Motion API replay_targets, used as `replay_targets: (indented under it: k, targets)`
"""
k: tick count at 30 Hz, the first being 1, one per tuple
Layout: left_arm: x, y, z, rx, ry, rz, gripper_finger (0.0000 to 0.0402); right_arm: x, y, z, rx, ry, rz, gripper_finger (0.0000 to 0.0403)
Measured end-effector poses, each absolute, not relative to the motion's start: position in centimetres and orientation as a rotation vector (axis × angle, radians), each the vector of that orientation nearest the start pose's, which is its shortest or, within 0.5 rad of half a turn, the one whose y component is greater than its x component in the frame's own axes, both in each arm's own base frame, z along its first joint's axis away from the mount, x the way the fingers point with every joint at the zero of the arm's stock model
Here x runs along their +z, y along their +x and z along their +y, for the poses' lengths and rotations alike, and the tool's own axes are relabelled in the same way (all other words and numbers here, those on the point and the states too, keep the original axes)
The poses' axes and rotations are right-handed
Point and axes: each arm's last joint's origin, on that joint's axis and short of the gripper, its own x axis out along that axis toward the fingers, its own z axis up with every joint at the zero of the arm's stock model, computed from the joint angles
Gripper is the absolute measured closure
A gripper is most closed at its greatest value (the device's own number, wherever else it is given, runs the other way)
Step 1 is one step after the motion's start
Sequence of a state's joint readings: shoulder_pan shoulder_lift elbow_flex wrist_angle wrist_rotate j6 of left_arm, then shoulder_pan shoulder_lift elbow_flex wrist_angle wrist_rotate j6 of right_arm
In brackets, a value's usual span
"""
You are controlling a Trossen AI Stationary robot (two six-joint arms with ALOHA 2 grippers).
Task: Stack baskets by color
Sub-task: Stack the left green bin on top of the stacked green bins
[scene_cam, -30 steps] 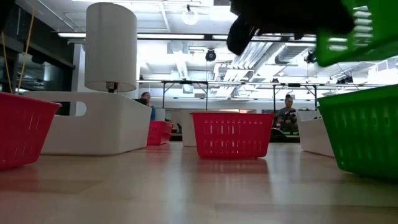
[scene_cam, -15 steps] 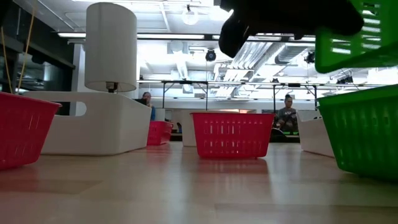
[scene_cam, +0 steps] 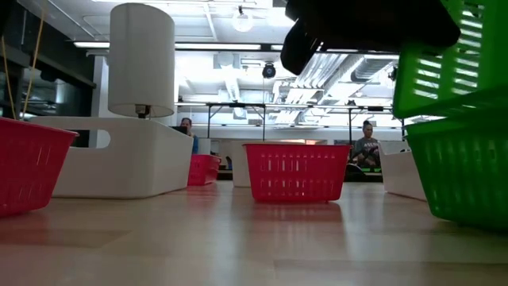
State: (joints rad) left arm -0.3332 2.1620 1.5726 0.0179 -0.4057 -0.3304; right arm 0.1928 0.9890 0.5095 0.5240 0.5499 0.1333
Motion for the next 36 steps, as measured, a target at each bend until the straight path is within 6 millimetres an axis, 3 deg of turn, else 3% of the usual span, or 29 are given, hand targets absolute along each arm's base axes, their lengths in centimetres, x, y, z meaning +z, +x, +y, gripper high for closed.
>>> replay_targets:
  k: [19, 23, 27, 30, 33, 36]
  targets:
    - [18.7, 46.4, -13.7, 0.161, -0.039, 0.511, 0.0309, 26.8, 21.1, 2.6, -0.354, 0.147, -0.062, 0.0403]
    - [20.4, 45.7, -13.6, 0.130, 0.028, 0.524, 0.0309, 26.8, 21.1, 2.6, -0.351, 0.147, -0.061, 0.0403]
    - [24.2, 43.5, -13.2, 0.138, 0.119, 0.564, 0.0312, 26.8, 21.1, 2.6, -0.346, 0.147, -0.061, 0.0403]
    - [27.2, 40.7, -12.9, 0.165, 0.199, 0.598, 0.0328, 26.8, 21.2, 2.7, -0.329, 0.147, -0.060, 0.0403]
    - [29.1, 36.8, -12.9, 0.188, 0.240, 0.571, 0.0366, 26.9, 21.2, 2.7, -0.293, 0.146, -0.061, 0.0403]
    - [29.6, 32.5, -12.7, 0.205, 0.223, 0.479, 0.0396, 26.9, 21.2, 2.8, -0.266, 0.145, -0.059, 0.0403]
